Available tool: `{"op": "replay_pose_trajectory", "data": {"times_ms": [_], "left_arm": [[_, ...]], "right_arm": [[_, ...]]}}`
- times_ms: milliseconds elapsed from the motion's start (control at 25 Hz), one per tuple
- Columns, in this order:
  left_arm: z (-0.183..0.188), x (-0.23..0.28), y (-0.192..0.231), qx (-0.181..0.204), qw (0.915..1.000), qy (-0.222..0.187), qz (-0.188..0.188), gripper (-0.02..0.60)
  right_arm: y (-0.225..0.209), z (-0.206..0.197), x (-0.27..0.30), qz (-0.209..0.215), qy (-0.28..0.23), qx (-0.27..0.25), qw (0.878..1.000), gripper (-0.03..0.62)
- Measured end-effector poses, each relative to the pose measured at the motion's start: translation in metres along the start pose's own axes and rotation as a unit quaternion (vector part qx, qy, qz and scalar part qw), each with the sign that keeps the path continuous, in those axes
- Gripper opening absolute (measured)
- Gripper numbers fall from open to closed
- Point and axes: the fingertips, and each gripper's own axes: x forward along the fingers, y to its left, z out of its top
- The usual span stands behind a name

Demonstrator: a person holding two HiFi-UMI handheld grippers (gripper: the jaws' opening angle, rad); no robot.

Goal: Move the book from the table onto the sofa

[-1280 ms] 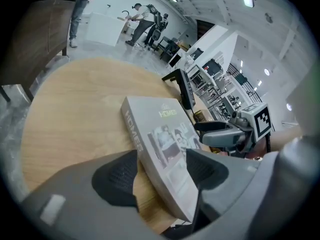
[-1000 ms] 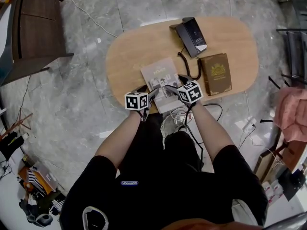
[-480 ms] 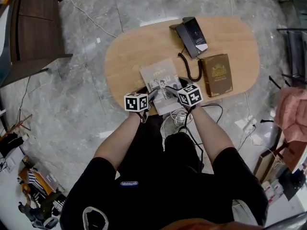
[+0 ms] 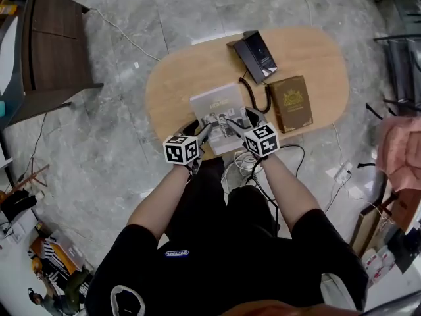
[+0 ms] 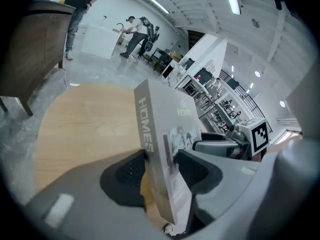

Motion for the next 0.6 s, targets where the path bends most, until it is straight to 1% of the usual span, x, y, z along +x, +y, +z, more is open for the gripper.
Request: {"op": "replay_pose_trajectory", "data": {"times_ms": [160, 360, 480, 600], "left_arm": [[0.026, -0.027, -0.023, 0.015, 0.9994, -0.030, -0.004, 0.202], [0.057, -0.064, -0.060, 0.029, 0.9973, -0.066, -0.014, 0.193], [0.080, -0.086, -0.089, 0.050, 0.9947, -0.087, -0.024, 0.193], [0.105, -0.113, -0.124, 0.079, 0.9897, -0.114, -0.035, 0.193]], "right_arm": [[0.013, 0.037, -0.028, -0.003, -0.035, -0.023, 0.999, 0.325], [0.031, 0.076, -0.071, -0.008, -0.065, -0.051, 0.997, 0.324], [0.041, 0.104, -0.105, -0.015, -0.093, -0.063, 0.994, 0.322], [0.054, 0.135, -0.148, -0.024, -0.133, -0.076, 0.988, 0.311]]}}
